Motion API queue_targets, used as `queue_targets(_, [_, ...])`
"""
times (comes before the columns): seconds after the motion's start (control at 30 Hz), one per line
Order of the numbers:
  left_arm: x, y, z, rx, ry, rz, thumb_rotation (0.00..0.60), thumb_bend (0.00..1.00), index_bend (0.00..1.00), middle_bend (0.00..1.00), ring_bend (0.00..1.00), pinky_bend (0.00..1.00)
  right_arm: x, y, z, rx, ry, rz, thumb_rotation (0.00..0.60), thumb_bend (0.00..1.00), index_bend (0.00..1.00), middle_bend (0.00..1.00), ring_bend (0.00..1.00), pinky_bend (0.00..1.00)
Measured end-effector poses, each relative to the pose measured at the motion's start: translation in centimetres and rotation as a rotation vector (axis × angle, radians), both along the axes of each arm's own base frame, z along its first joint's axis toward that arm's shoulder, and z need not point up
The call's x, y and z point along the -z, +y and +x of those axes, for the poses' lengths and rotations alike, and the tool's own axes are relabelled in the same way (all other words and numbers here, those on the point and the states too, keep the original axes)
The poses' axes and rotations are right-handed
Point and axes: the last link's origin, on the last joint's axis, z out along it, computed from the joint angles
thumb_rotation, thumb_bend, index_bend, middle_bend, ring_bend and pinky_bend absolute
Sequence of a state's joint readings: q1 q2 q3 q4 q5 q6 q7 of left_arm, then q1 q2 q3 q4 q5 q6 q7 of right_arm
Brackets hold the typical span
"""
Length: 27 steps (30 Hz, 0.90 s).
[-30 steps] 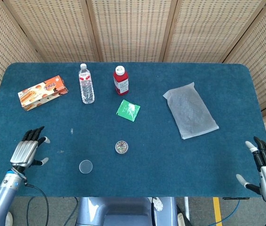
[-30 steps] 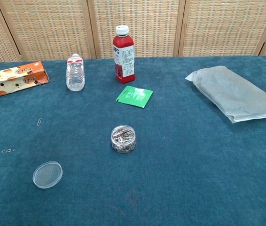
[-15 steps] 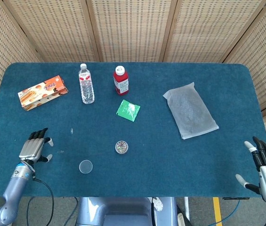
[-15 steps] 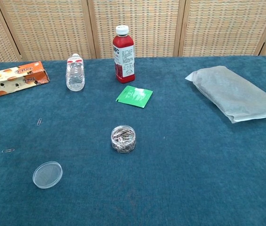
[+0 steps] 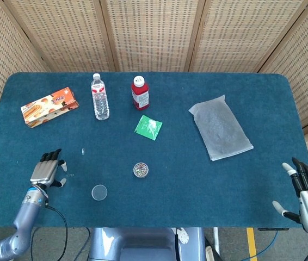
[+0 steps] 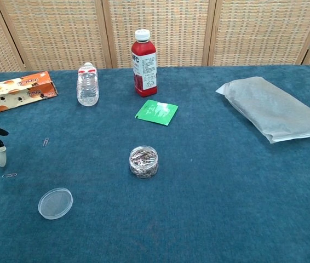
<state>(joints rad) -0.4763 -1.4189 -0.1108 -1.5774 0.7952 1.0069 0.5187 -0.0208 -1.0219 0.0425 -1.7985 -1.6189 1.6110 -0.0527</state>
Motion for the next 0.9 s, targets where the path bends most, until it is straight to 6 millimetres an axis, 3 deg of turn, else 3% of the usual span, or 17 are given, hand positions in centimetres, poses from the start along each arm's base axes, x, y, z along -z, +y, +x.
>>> queue_targets(0.3, [0.6,0.3,0.0,-0.010,0.022,0.002,0.600,0.38,0.48,0.00,0.00,0.00,-0.1,-0.1,-0.1,0.006,-0.006,0.005,0.600,0.00,0.08,0.00,0.00,0.00])
queue_targets(0.9, [1.5,0.2,0.5,-0.002,0.019,-0.007,0.600,0.38,0.50,0.00,0.00,0.00,-0.1,-0.1,-0.2,0.004,-0.012,0.008,0.600,0.00,0.08,0.00,0.00,0.00])
